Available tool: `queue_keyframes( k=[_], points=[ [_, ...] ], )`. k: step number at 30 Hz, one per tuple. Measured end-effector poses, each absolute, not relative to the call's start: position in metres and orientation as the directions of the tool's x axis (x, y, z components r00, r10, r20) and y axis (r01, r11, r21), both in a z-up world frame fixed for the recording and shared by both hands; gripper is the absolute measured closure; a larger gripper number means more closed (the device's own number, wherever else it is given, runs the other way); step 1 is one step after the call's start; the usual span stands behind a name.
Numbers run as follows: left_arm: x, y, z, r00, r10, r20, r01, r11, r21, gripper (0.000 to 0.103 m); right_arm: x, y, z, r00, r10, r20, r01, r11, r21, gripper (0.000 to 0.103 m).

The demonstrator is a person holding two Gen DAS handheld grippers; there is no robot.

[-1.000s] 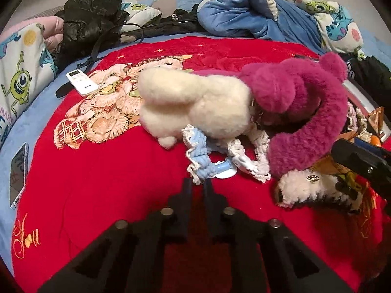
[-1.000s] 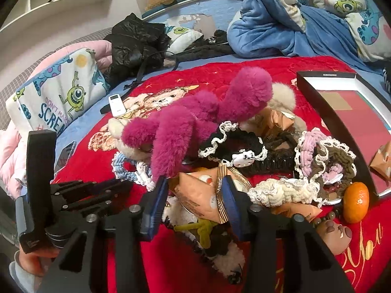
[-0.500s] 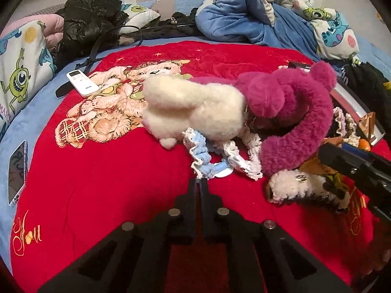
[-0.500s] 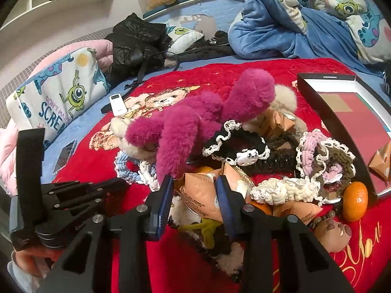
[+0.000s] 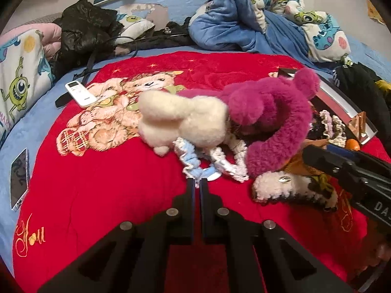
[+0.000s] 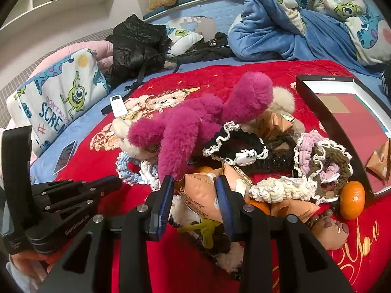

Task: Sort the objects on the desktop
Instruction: 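Hold the right gripper on the packet while the left gripper grasps a blue hair tie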

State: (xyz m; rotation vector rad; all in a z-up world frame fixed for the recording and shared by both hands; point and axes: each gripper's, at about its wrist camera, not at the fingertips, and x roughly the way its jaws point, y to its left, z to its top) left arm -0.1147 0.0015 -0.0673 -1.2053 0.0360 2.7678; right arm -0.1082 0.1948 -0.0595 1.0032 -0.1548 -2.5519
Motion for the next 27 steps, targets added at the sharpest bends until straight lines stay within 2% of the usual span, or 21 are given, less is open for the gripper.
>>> queue_keyframes(
  k=[1, 4, 7, 10, 27],
  points=[
    [-0.114, 0.002, -0.068, -0.674, 0.106, -0.731, -0.125, -0.992, -0.029, 0.098, -0.108, 0.195, -0.060, -0.666, -0.398, -0.631, 0.318, -0.917, 0.243, 0.069],
    [-0.116, 0.006, -0.071, -0.667, 0.080, -0.741, -0.113, -0.994, -0.006, 0.080, -0.108, 0.196, -0.059, -0.665, -0.400, -0.631, 0.318, -0.916, 0.245, 0.069],
    [-0.117, 0.009, -0.073, -0.670, 0.047, -0.741, -0.104, -0.994, 0.031, 0.079, -0.109, 0.196, -0.060, -0.664, -0.402, -0.631, 0.317, -0.915, 0.250, 0.069],
    [-0.120, 0.009, -0.076, -0.664, 0.044, -0.747, -0.098, -0.995, 0.029, 0.067, -0.110, 0.194, -0.060, -0.663, -0.402, -0.632, 0.320, -0.915, 0.246, 0.068],
    [-0.126, 0.016, -0.079, -0.665, 0.075, -0.743, -0.119, -0.993, 0.006, 0.067, -0.109, 0.192, -0.061, -0.662, -0.398, -0.635, 0.318, -0.916, 0.243, 0.068]
  ],
)
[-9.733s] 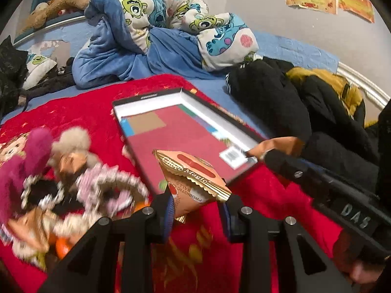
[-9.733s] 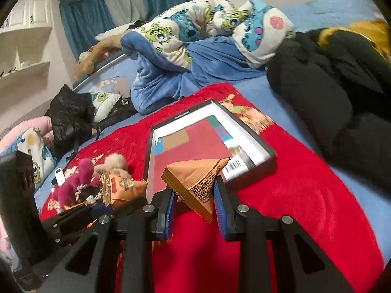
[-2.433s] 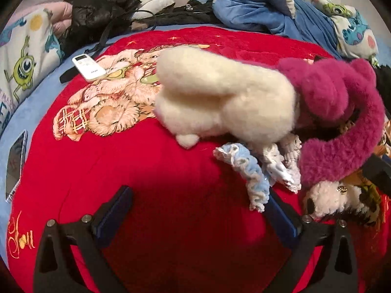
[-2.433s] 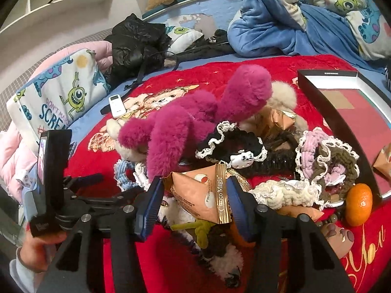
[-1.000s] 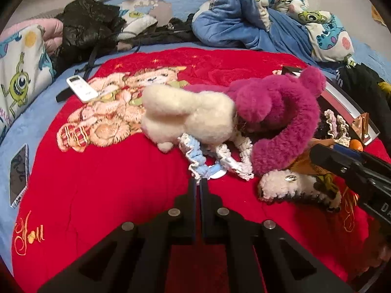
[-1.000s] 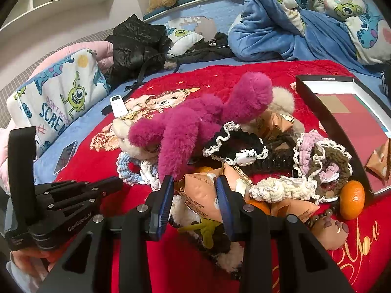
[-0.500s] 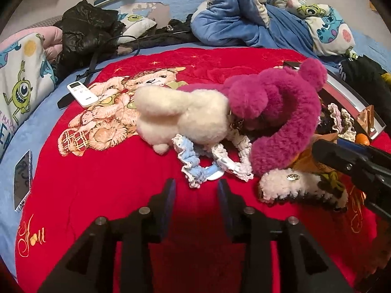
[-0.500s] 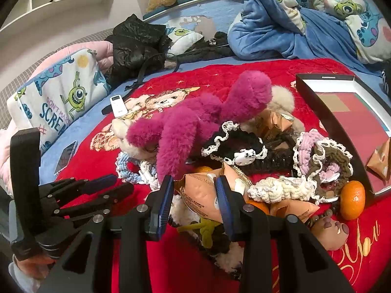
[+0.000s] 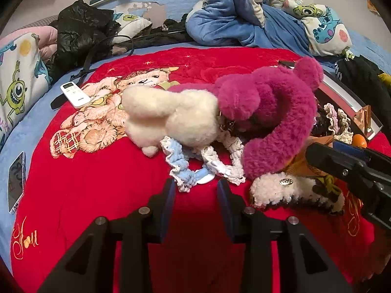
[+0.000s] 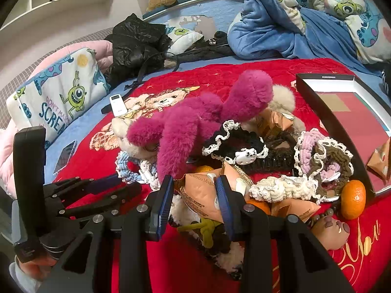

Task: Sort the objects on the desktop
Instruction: 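Hold the right gripper on the packet while the left gripper grasps a blue hair tie, then lift the tan packet with the right gripper while the left lifts the blue hair tie toward the box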

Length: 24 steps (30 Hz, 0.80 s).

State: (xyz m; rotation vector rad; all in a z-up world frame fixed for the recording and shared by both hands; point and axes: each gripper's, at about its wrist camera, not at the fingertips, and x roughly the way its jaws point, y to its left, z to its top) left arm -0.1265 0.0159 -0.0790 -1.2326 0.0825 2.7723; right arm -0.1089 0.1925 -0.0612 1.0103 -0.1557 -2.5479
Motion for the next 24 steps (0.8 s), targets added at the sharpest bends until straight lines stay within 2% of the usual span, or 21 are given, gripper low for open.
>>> queue_keyframes(
  k=[3, 4, 5, 7, 24],
  points=[
    [-0.126, 0.017, -0.078, -0.670, 0.095, -0.736, -0.131, -0.991, -0.009, 0.067, -0.109, 0.193, -0.062, -0.662, -0.400, -0.634, 0.318, -0.916, 0.245, 0.068],
    [-0.126, 0.017, -0.078, -0.671, 0.096, -0.735, -0.132, -0.991, -0.009, 0.072, -0.109, 0.193, -0.062, -0.662, -0.401, -0.634, 0.317, -0.916, 0.248, 0.068],
    [-0.126, 0.018, -0.078, -0.670, 0.096, -0.736, -0.132, -0.991, -0.009, 0.086, -0.109, 0.193, -0.061, -0.661, -0.400, -0.634, 0.317, -0.916, 0.248, 0.068],
    [-0.127, 0.017, -0.078, -0.665, 0.108, -0.739, -0.135, -0.991, -0.023, 0.094, -0.109, 0.193, -0.061, -0.661, -0.401, -0.634, 0.317, -0.915, 0.247, 0.068],
    [-0.119, 0.019, -0.068, -0.688, 0.117, -0.716, -0.161, -0.987, -0.006, 0.100, -0.104, 0.192, -0.058, -0.665, -0.405, -0.627, 0.319, -0.914, 0.252, 0.068]
  ],
)
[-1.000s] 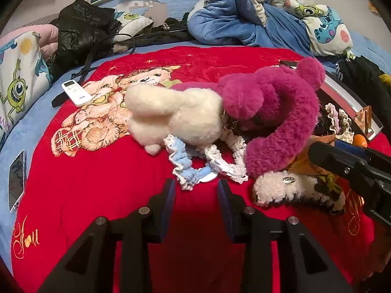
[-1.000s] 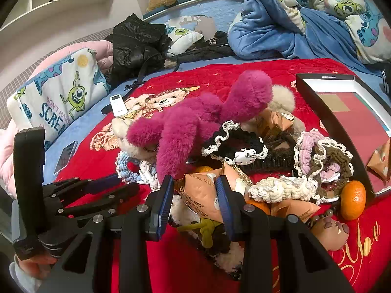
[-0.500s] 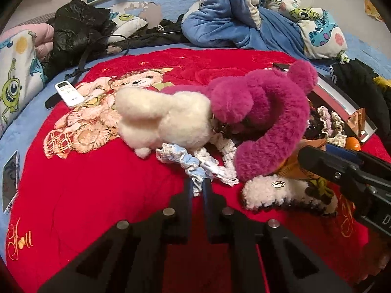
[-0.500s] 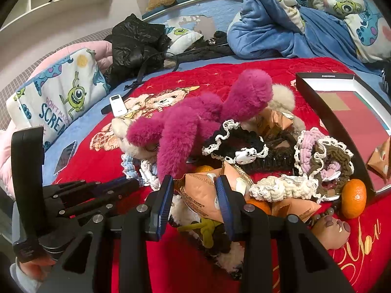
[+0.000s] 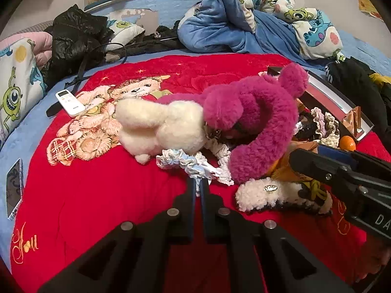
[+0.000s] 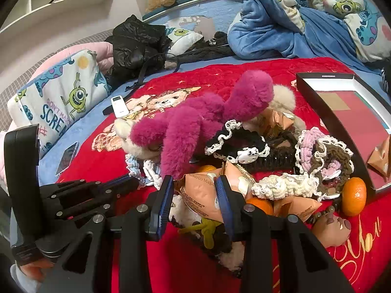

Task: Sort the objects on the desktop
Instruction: 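Lift the tan packet with the right gripper while the left lifts the blue hair tie toward the box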

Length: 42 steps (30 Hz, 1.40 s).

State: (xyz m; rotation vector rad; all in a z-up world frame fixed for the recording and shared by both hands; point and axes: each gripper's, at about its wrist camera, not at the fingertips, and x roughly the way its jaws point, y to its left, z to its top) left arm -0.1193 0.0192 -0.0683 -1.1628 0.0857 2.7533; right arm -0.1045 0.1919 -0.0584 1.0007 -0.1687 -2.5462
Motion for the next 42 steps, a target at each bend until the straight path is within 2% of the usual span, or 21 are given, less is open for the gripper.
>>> queue_keyframes(
  k=[18, 23, 32, 35, 42],
  points=[
    [-0.077, -0.006, -0.016, -0.751, 0.093, -0.653, -0.127, -0.992, 0.006, 0.102, -0.081, 0.197, -0.030, -0.715, -0.401, -0.572, 0.304, -0.916, 0.262, 0.069],
    [-0.063, -0.022, -0.001, -0.769, 0.117, -0.629, -0.121, -0.992, -0.037, 0.102, -0.067, 0.198, -0.016, -0.732, -0.414, -0.542, 0.309, -0.910, 0.277, 0.069],
    [-0.053, -0.042, 0.001, -0.754, 0.159, -0.637, -0.122, -0.987, -0.101, 0.102, -0.051, 0.203, 0.002, -0.750, -0.407, -0.521, 0.302, -0.912, 0.277, 0.069],
    [-0.051, -0.047, 0.003, -0.750, 0.143, -0.646, -0.106, -0.990, -0.096, 0.102, -0.050, 0.202, 0.005, -0.749, -0.399, -0.529, 0.293, -0.915, 0.276, 0.069],
    [-0.032, -0.036, 0.023, -0.775, 0.171, -0.608, -0.147, -0.985, -0.090, 0.102, -0.039, 0.206, 0.018, -0.763, -0.396, -0.511, 0.288, -0.916, 0.280, 0.069]
  ],
)
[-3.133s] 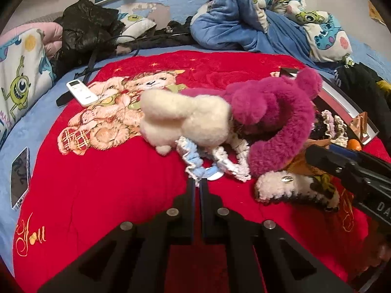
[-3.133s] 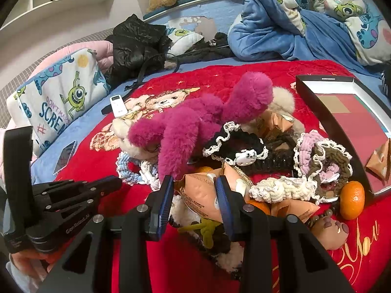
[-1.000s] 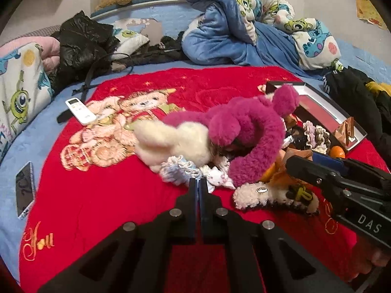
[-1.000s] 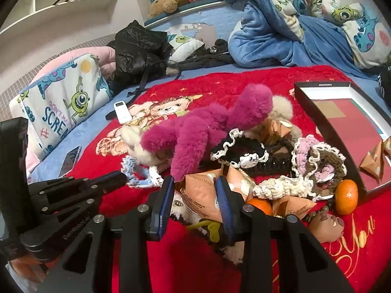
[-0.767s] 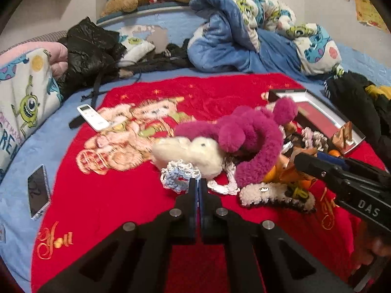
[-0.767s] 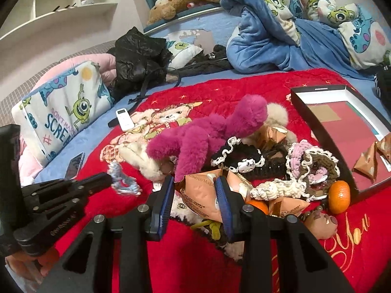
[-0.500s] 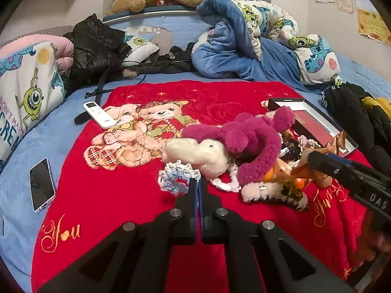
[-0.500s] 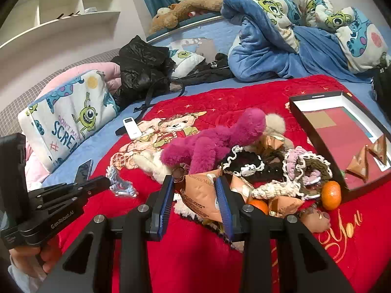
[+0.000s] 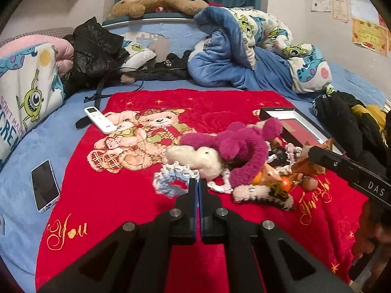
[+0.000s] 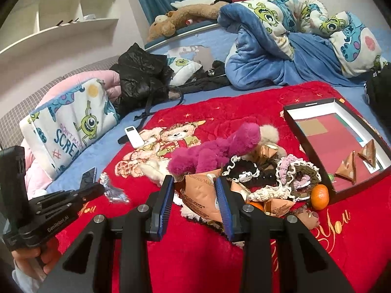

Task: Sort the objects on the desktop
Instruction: 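Lift the tan packet with the right gripper while the left lifts the blue hair tie toward the box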

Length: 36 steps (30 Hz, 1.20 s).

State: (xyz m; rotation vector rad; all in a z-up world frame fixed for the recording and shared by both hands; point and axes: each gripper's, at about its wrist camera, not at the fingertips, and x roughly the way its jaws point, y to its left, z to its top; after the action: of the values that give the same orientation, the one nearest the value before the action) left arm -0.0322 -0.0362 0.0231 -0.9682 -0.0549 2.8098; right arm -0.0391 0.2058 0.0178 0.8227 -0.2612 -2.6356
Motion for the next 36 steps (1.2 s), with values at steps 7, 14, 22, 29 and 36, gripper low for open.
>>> queue_keyframes(
  k=[7, 14, 22, 29, 36],
  points=[
    [-0.024, -0.002, 0.031, -0.774, 0.226, -0.591, -0.222, -0.972, -0.081, 0.102, -0.024, 0.234, 0.026, -0.783, -0.354, -0.511, 0.247, -0.932, 0.266, 0.069],
    [-0.016, 0.050, 0.034, -0.757, 0.262, -0.599, -0.302, -0.953, -0.035, 0.102, -0.008, 0.280, 0.034, -0.810, -0.284, -0.513, 0.169, -0.951, 0.260, 0.069],
    [0.006, 0.108, 0.047, -0.742, 0.393, -0.543, -0.408, -0.908, -0.099, 0.102, 0.016, 0.336, 0.038, -0.833, -0.209, -0.513, 0.090, -0.965, 0.247, 0.069],
    [-0.003, 0.168, 0.030, -0.709, 0.482, -0.515, -0.446, -0.872, -0.203, 0.102, 0.043, 0.374, 0.038, -0.851, -0.135, -0.508, 0.020, -0.974, 0.225, 0.069],
    [-0.005, 0.208, 0.020, -0.670, 0.531, -0.519, -0.513, -0.836, -0.193, 0.102, 0.063, 0.399, 0.046, -0.865, -0.105, -0.490, -0.016, -0.972, 0.236, 0.069]
  ],
)
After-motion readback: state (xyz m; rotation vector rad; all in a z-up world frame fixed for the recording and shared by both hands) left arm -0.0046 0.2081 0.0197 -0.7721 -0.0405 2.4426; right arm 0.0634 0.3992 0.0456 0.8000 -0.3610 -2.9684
